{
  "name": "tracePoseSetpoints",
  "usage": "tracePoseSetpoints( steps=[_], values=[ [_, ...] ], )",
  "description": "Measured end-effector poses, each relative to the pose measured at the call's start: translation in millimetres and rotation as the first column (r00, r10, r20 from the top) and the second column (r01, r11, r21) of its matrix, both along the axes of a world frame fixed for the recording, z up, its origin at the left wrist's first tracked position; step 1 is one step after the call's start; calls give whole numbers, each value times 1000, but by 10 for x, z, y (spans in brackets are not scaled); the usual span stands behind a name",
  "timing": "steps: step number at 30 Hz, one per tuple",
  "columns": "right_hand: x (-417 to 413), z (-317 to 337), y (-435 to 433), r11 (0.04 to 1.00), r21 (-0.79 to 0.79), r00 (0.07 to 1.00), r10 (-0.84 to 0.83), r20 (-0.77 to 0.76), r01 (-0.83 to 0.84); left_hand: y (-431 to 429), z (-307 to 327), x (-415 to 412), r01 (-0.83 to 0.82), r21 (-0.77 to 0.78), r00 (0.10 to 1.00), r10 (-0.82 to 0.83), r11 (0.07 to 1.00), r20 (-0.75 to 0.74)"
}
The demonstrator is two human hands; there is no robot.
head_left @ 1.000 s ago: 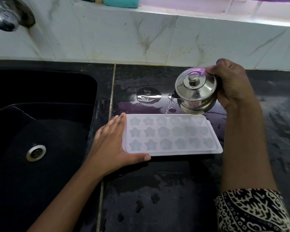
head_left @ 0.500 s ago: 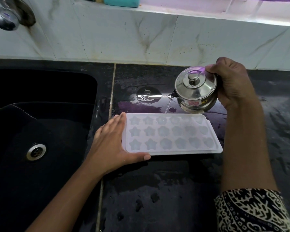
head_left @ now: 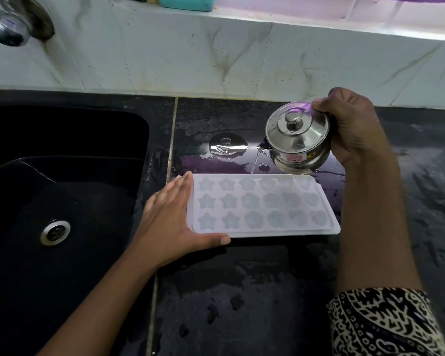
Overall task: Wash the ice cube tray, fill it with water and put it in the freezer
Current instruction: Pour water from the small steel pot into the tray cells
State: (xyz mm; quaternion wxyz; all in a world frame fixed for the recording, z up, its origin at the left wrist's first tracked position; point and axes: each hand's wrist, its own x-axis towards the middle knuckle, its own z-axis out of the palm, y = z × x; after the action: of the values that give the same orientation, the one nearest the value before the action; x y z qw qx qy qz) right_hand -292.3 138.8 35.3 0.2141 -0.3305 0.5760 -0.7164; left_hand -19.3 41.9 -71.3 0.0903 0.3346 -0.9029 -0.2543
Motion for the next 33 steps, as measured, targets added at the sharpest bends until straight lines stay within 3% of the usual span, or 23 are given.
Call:
tracePoseSetpoints(
  steps=[23, 33],
  values=[
    [-3, -10, 0, 1000, -7, 1000, -17, 1, 17, 11, 22, 6, 2, 12, 1000, -2, 1000, 11],
    [-19, 19, 8, 995, -29, 982, -87, 170, 93, 14, 28, 2, 0, 7, 1000, 0, 1000, 7]
  ],
)
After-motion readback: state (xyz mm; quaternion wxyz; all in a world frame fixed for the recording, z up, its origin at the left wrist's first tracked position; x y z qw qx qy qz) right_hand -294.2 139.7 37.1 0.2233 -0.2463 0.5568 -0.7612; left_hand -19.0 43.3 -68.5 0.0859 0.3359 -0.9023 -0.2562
